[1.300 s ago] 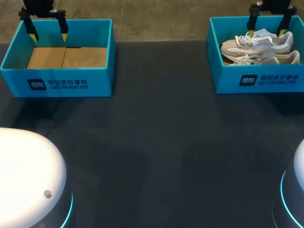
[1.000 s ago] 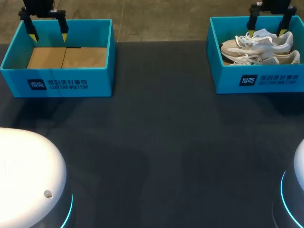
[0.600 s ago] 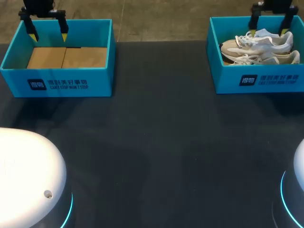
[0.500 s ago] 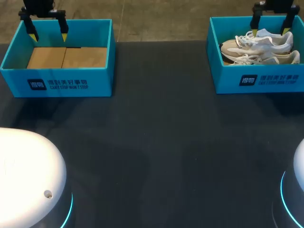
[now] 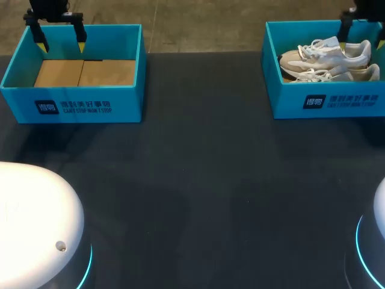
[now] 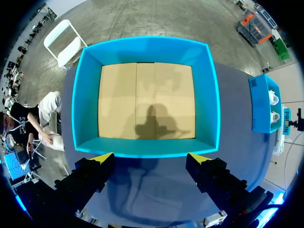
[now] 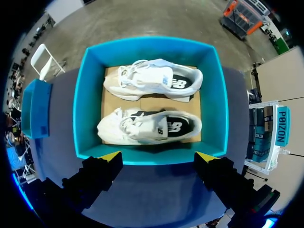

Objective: Take the shoe out of the shoebox, open the shoe tongue, remove and reinsert the insole, then place the shoe into the shoebox

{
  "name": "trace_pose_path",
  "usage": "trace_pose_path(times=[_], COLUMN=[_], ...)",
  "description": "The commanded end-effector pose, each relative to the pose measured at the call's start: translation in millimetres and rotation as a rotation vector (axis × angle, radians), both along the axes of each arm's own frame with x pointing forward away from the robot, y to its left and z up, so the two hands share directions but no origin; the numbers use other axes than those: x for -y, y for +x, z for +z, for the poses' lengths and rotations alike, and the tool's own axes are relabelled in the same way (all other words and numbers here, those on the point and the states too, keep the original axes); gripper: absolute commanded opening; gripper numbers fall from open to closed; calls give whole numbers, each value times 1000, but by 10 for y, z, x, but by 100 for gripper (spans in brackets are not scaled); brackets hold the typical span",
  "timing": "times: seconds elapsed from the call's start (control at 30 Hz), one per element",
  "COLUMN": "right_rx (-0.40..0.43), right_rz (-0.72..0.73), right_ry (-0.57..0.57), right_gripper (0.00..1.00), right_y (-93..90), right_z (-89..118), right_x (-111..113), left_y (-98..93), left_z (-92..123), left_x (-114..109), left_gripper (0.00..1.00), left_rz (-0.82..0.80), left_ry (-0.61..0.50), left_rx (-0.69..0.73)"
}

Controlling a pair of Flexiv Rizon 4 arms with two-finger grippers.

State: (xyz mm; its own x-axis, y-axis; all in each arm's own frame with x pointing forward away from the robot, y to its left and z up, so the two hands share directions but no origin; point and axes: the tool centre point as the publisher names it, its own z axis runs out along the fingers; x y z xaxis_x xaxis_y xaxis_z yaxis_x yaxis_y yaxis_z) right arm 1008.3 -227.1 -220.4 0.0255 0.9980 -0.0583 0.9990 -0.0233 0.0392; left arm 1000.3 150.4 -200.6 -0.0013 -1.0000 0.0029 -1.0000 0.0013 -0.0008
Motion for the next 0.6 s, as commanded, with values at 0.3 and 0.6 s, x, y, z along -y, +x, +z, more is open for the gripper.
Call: trace_pose_path(times=[0.3, 0.6], right_rx=[-6, -27], right_rz=[20, 59], right_ry=[-24, -42], right_gripper=[100, 84], right_y=[142, 203], right_z=[-300, -512], right_x=[310, 517], left_y=[-1, -1], left_z=[2, 2], left_x=[1, 1], left_gripper=[100, 100], left_rz=[0, 0], left_ry=[1, 1], left_rx=[0, 0])
